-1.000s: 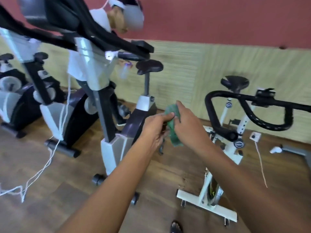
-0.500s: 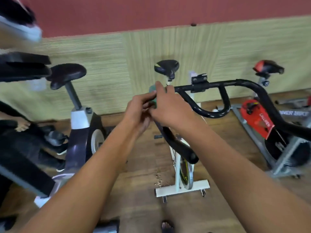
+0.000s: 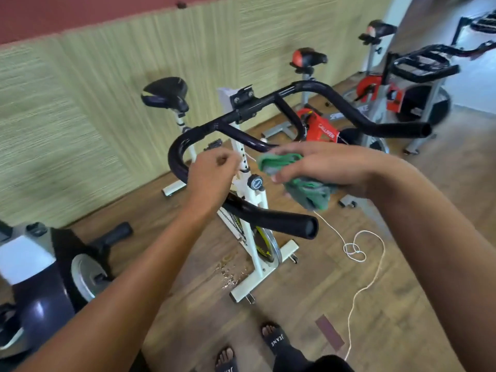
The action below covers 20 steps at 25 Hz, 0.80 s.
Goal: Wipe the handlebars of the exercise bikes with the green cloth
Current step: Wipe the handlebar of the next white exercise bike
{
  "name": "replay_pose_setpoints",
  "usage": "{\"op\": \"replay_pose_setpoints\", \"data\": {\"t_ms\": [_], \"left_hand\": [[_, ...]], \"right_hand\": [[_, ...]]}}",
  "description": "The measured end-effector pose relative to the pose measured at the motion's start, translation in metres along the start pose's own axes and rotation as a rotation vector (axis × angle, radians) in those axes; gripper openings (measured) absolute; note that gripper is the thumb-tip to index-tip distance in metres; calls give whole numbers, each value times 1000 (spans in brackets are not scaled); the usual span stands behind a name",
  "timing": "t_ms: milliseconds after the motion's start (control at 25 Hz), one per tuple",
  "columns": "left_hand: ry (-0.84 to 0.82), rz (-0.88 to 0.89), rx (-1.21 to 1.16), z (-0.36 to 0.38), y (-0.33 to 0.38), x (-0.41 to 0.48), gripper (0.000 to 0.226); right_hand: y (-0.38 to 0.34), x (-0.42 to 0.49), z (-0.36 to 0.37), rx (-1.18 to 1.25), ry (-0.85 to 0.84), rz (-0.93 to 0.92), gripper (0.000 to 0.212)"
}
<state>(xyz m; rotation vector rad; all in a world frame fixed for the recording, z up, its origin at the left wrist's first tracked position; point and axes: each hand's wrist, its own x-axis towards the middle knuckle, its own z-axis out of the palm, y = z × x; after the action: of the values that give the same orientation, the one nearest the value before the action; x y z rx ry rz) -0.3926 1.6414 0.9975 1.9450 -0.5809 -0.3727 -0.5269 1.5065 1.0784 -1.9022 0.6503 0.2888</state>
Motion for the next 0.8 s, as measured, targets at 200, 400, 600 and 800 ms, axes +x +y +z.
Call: {"op": "replay_pose_setpoints", "data": {"t_ms": [200,400,600,800], "left_hand": [[361,54,364,-35,-47,34,23],[177,-187,115,-42,-69,83,36],[250,-220,-101,-35,-81,93,24],[290,-197,-27,-33,-78,90,25]], "right_hand": [[13,-23,21,-303,-155,88,24],[13,-17,28,-217,-188,102,27],[20,32,35,-108,-381,129,41],[18,93,67,-46,-393,-57,62]]}}
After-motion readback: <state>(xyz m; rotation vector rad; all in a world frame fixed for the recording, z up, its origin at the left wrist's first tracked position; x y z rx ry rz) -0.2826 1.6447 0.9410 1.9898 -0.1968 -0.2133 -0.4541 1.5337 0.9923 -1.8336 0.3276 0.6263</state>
